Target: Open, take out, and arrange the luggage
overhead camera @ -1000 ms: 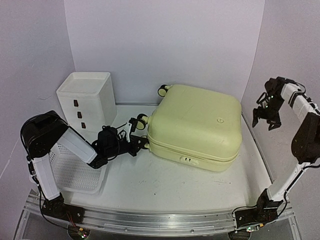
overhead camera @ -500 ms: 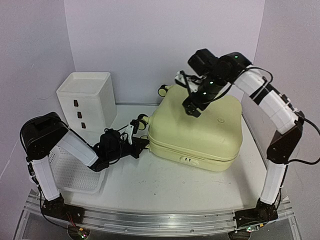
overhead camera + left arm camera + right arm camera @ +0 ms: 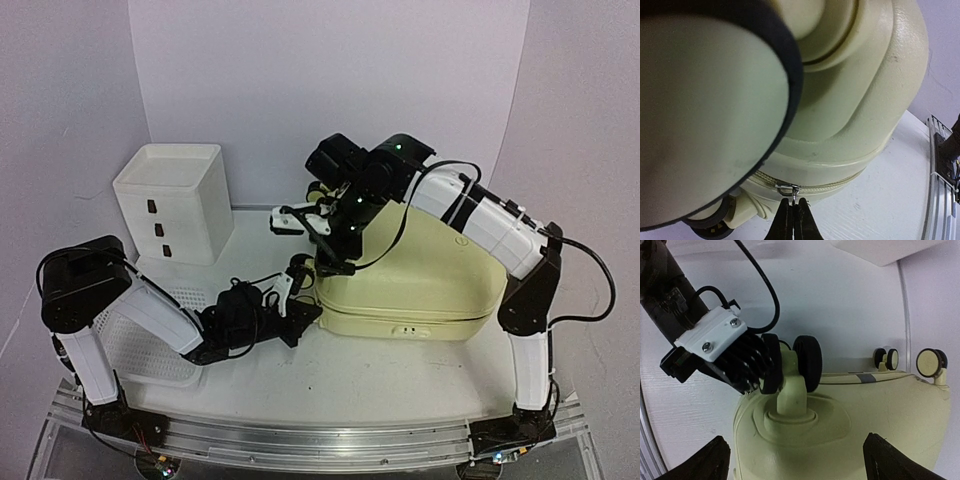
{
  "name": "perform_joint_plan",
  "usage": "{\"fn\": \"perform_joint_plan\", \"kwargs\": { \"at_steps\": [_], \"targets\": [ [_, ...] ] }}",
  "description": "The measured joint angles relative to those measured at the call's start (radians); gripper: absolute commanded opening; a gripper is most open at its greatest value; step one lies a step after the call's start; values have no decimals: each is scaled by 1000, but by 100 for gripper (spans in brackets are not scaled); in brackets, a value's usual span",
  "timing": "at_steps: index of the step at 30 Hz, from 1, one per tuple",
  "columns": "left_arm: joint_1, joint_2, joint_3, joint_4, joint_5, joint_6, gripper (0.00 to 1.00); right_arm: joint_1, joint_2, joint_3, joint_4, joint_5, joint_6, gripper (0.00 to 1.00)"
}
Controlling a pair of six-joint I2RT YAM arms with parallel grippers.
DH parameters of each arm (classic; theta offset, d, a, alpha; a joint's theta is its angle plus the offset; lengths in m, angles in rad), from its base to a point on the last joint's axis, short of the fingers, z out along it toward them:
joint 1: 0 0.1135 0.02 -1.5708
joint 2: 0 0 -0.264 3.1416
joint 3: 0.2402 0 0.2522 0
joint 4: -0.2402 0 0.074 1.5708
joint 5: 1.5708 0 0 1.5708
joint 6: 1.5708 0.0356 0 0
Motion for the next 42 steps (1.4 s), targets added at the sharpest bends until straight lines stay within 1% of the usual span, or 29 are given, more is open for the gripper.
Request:
{"fn": "perform_joint_plan", "kwargs": {
  "at_steps": [5,8,10,13,16,22,24,25,27,28,31,38,40,42],
  "targets": [
    [-68,0,3,-1,-6,1,0,0,0,-76,7,-88,-90,93],
    [-77,0,3,-1,-7,9,0,-2,0,-96,7,-130,-125,94],
    [-77,0,3,-1,-8,16,0,-3,0,-103,6,-152,-137,96],
    [-77,-4,-3,0,-10,40,0,-9,0,-103,4,-186,-139,98],
    [-77,-10,-7,0,-14,63,0,-14,23,-77,-1,-203,-121,98],
    [-73,-11,-11,0,-23,70,0,-35,125,-3,-26,-200,-62,97],
    [-71,-11,-12,0,-27,66,0,-38,151,12,-36,-199,-56,92],
    [-69,-12,-14,0,-26,63,0,-38,158,18,-38,-200,-56,88],
    [-66,-13,-17,8,-27,55,0,-40,159,23,-40,-203,-57,71],
    [-65,-14,-18,9,-31,50,0,-45,159,24,-39,-206,-63,67],
    [-64,-18,-26,18,-43,58,0,-63,159,26,-27,-252,-82,61],
    [-64,-26,-44,35,-59,100,0,-75,142,-11,-8,-337,-49,42],
    [-61,-27,-45,36,-58,114,0,-78,134,-25,2,-346,-48,39],
    [-47,-27,-48,39,-45,123,0,-78,130,-34,10,-349,-47,34]
  ]
}}
